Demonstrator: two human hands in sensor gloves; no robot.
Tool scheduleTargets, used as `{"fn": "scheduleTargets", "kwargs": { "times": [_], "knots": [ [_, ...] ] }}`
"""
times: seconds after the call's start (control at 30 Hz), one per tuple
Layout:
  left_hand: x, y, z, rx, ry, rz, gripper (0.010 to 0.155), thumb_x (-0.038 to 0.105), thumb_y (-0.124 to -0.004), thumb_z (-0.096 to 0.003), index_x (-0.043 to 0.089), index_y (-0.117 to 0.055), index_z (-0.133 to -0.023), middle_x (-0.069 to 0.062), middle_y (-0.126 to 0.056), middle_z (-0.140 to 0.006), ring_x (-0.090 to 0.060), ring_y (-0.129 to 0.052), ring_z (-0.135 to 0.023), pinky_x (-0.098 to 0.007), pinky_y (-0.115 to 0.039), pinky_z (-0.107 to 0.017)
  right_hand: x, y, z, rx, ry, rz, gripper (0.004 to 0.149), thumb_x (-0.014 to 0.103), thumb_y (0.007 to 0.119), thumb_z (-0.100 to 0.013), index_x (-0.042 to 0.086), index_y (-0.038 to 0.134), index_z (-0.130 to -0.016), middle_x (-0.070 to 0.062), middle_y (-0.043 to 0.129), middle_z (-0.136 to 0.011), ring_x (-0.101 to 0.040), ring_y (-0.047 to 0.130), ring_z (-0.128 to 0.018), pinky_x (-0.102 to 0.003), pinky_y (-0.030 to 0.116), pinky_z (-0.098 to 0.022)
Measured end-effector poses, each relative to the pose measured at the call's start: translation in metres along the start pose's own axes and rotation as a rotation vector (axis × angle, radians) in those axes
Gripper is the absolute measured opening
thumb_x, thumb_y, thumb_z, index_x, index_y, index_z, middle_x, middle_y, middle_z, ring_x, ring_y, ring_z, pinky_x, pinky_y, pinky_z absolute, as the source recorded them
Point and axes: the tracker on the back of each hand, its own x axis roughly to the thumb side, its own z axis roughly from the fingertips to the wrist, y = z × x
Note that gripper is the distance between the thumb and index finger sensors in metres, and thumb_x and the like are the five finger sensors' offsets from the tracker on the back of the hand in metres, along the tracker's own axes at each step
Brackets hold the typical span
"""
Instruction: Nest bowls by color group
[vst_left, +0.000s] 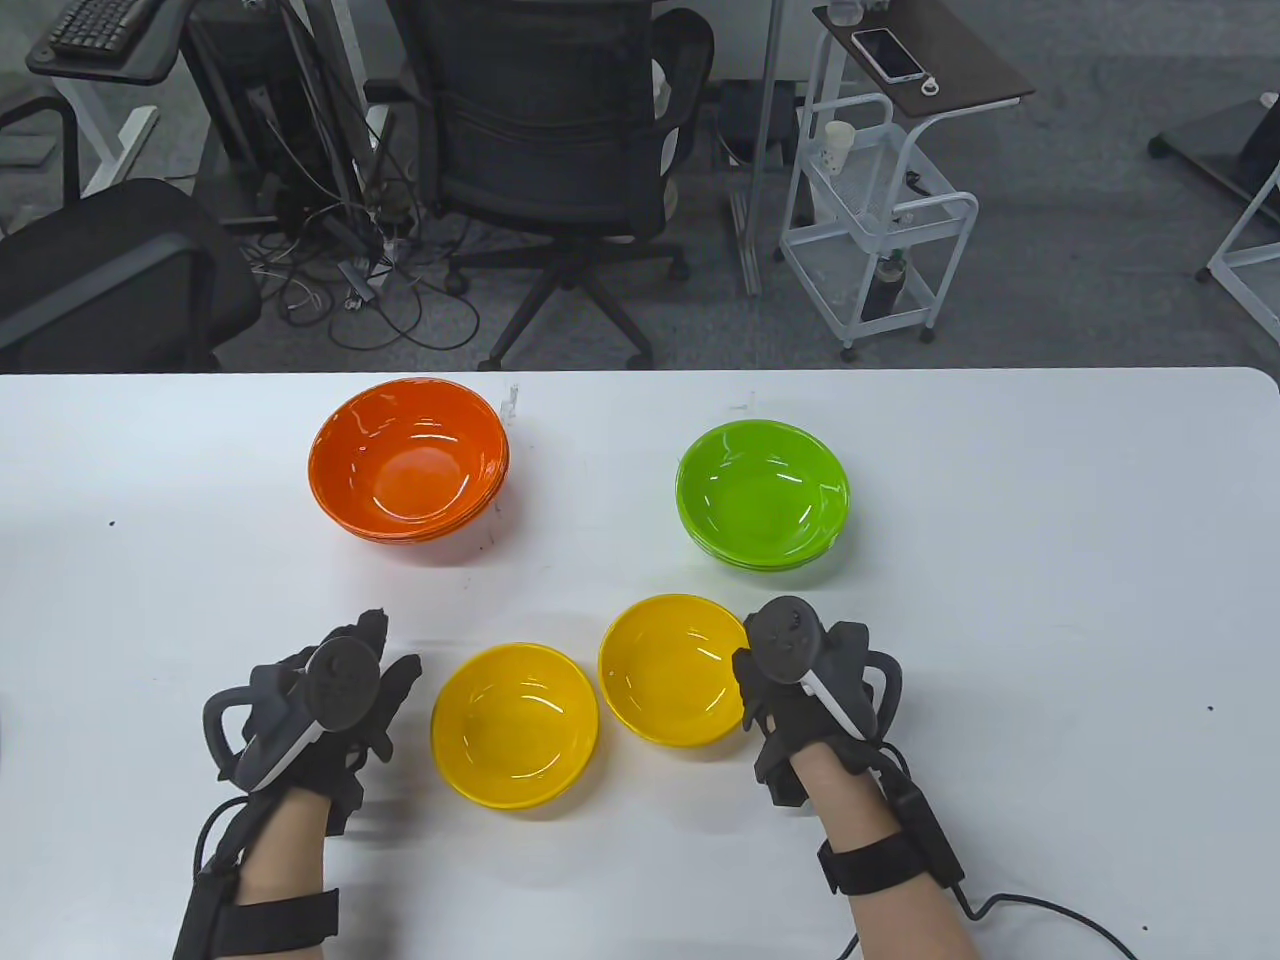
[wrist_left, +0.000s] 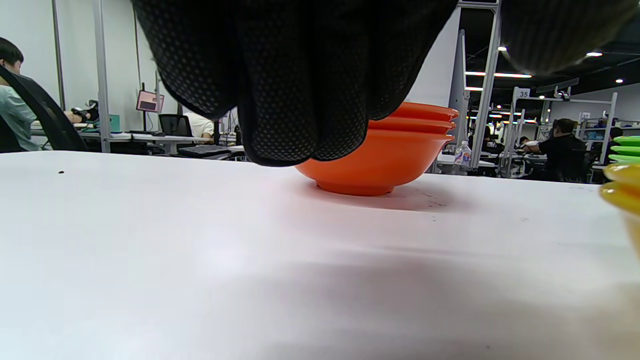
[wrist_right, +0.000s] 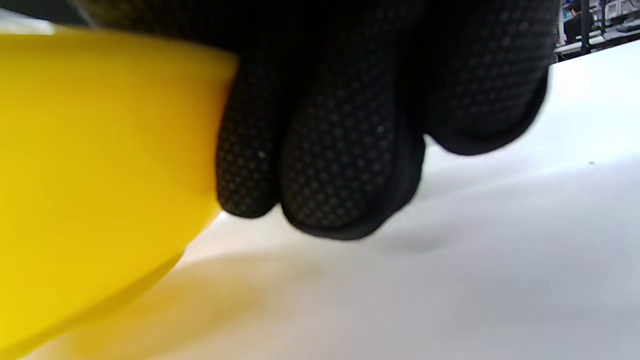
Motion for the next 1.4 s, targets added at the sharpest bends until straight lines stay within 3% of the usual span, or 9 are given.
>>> {"fn": "scheduleTargets", "kwargs": {
  "times": [0.2,0.37,0.87,1.4],
  "knots": [
    [-0.004,-0.002,-0.001,-0.011,0.02,0.001,0.068,0.067,-0.07,-0.0422,0.031,-0.078,-0.099,0.0,-0.099,-0.092,-0.023,-0.107,-0.076,-0.045,-0.082,-0.064,0.005,-0.025,0.006,-0.074,-0.034,-0.091,0.05,0.037,0.085,-0.039,0.009,0.082,-0.081,0.003,0.106,-0.045,-0.016,0.112,-0.028,-0.04,0.09,-0.032],
    [-0.006,-0.003,-0.001,-0.003,0.037,0.021,0.07,0.069,-0.068,-0.0418,0.03,-0.078,-0.099,-0.001,-0.099,-0.092,-0.024,-0.107,-0.076,-0.045,-0.082,-0.064,0.036,-0.034,0.015,-0.096,-0.127,-0.093,0.051,0.037,0.085,-0.039,0.009,0.081,-0.082,0.003,0.106,-0.045,-0.016,0.112,-0.028,-0.04,0.09,-0.032],
    [-0.011,-0.003,-0.001,-0.026,0.074,0.029,0.07,0.068,-0.068,-0.0426,0.03,-0.079,-0.1,-0.002,-0.099,-0.092,-0.024,-0.107,-0.076,-0.045,-0.081,-0.064,0.124,0.004,0.028,-0.028,-0.286,-0.01,0.051,0.038,0.085,-0.039,0.01,0.081,-0.082,0.004,0.106,-0.044,-0.015,0.112,-0.027,-0.039,0.09,-0.031],
    [-0.012,-0.003,-0.001,-0.027,0.102,0.036,0.069,0.068,-0.067,-0.0431,0.029,-0.08,-0.099,-0.003,-0.099,-0.092,-0.025,-0.107,-0.076,-0.046,-0.081,-0.064,0.14,0.021,0.034,-0.049,-0.33,0.1,0.051,0.041,0.085,-0.039,0.012,0.083,-0.081,0.005,0.106,-0.042,-0.014,0.111,-0.024,-0.038,0.091,-0.03]
  ]
}}
